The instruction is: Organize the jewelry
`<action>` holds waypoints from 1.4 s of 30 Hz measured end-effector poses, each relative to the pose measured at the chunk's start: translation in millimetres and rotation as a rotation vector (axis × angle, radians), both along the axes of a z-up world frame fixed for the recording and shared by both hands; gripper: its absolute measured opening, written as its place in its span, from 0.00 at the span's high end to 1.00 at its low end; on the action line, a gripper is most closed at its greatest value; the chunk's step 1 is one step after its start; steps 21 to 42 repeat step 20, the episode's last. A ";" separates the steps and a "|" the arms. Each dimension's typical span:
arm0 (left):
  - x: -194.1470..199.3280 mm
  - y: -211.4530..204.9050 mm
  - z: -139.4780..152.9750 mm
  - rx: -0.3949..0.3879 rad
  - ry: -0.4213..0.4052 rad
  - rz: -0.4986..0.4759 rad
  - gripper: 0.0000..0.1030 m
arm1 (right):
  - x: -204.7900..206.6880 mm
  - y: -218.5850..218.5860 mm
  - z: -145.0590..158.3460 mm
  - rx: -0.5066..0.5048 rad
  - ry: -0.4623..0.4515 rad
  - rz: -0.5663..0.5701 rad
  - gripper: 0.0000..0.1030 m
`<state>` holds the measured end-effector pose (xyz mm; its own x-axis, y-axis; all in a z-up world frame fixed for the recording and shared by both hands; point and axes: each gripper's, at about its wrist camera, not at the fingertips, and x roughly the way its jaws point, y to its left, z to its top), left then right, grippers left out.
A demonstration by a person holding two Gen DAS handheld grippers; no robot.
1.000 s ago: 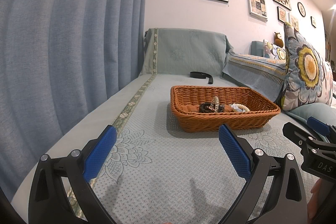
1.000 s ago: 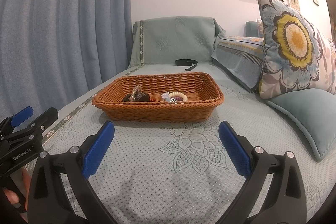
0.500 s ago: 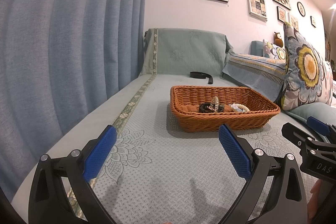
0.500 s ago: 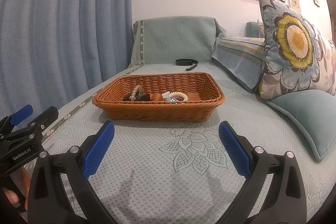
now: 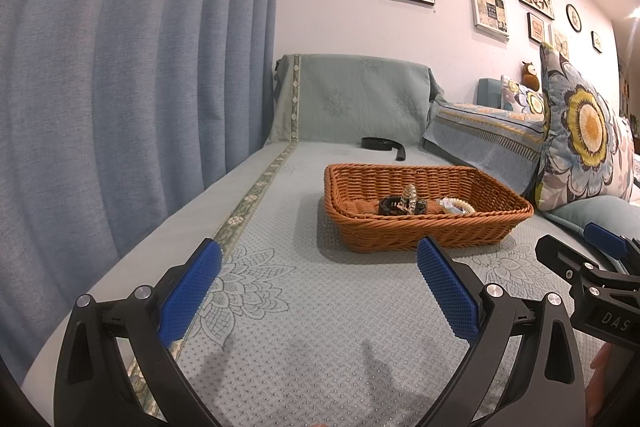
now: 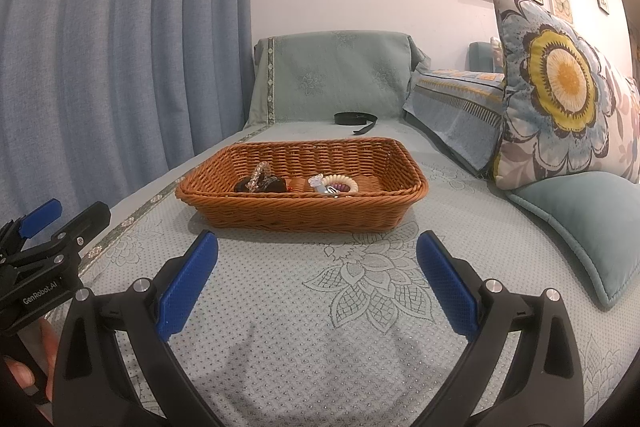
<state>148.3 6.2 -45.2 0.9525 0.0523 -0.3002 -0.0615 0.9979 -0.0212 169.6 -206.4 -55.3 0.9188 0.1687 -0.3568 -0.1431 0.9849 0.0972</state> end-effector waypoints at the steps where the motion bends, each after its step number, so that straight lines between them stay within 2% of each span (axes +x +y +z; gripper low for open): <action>1: 0.0 0.0 -0.1 0.000 0.001 0.000 0.08 | 0.0 0.3 0.3 -0.001 0.000 0.000 0.08; 42: 3.1 3.4 3.3 -0.014 -0.004 -0.005 0.08 | 0.0 0.5 0.1 -0.001 0.001 0.000 0.08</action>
